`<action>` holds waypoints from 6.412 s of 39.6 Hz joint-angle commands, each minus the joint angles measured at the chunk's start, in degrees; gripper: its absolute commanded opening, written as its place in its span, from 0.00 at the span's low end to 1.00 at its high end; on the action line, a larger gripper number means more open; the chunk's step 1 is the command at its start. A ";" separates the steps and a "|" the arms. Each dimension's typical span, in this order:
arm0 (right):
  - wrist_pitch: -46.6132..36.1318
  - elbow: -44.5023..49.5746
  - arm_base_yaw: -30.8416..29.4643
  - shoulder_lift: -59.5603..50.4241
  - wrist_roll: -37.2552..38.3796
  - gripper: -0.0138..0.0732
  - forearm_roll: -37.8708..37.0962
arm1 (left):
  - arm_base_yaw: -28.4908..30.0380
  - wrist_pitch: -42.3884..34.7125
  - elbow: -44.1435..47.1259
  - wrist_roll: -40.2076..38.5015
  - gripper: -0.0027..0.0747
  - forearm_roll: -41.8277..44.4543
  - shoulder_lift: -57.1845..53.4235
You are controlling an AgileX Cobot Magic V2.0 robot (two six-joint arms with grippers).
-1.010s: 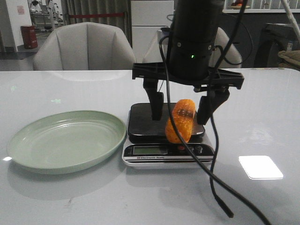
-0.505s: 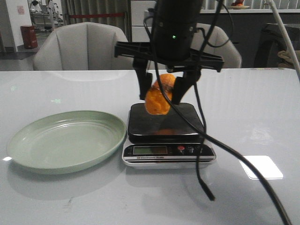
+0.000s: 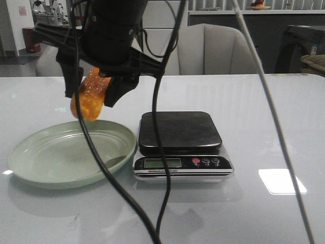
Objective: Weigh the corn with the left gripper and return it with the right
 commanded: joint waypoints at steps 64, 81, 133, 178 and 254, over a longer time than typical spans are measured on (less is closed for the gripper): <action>23.41 5.52 -14.94 -24.09 -27.02 0.76 -1.30 | 0.13 -4.58 -1.34 -0.12 0.18 0.28 -0.29; 4.80 35.92 -14.93 -52.93 -27.44 0.76 -1.72 | 0.13 -4.58 -1.34 -0.12 0.18 0.28 -0.29; -27.13 83.45 -14.93 -111.75 -33.93 0.34 -4.99 | 0.13 -4.58 -1.34 -0.12 0.18 0.28 -0.29; -27.18 83.45 -14.93 -111.75 -33.93 0.34 -4.99 | 21.81 -30.75 18.07 -0.12 0.18 0.20 -0.98; -27.72 85.72 -22.32 -111.75 -33.93 0.34 -4.94 | 36.82 -37.31 25.51 -0.12 0.18 -2.97 -1.28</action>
